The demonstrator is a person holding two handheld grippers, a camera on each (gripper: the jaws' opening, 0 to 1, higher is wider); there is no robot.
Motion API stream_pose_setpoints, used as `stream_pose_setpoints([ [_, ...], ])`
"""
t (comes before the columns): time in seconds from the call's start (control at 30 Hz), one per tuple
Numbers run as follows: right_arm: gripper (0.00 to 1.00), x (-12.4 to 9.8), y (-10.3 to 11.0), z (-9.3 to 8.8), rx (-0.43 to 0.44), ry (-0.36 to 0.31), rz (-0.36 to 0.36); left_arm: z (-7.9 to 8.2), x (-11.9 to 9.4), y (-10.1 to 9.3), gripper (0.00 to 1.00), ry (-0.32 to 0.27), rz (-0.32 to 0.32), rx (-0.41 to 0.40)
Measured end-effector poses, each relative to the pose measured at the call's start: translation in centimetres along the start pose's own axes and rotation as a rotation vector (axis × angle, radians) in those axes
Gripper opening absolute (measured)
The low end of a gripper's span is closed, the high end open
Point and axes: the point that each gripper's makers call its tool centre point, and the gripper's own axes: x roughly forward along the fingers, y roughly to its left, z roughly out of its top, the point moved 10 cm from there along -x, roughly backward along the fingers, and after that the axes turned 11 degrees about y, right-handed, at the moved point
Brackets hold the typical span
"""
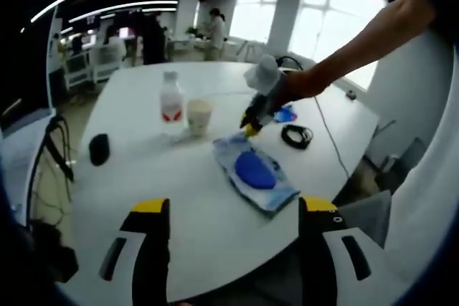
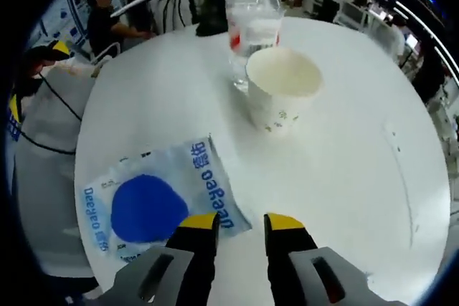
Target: Arrange the tabletop items into an orderly group along one side of the table until the central work area is clear of visible clutter.
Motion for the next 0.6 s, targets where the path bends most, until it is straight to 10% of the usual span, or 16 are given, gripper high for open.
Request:
stream_pose_setpoints([
  [0.37,0.27,1.6,0.6,0.5,-0.08,0.098,0.005,0.2,-0.1,0.2,0.73,0.004,0.007,-0.013],
  [0.6,0.01,1.4,1.0,-0.1,-0.07,0.097,0.016,0.6,0.1,0.0,0.73,0.005,0.001,-0.008],
])
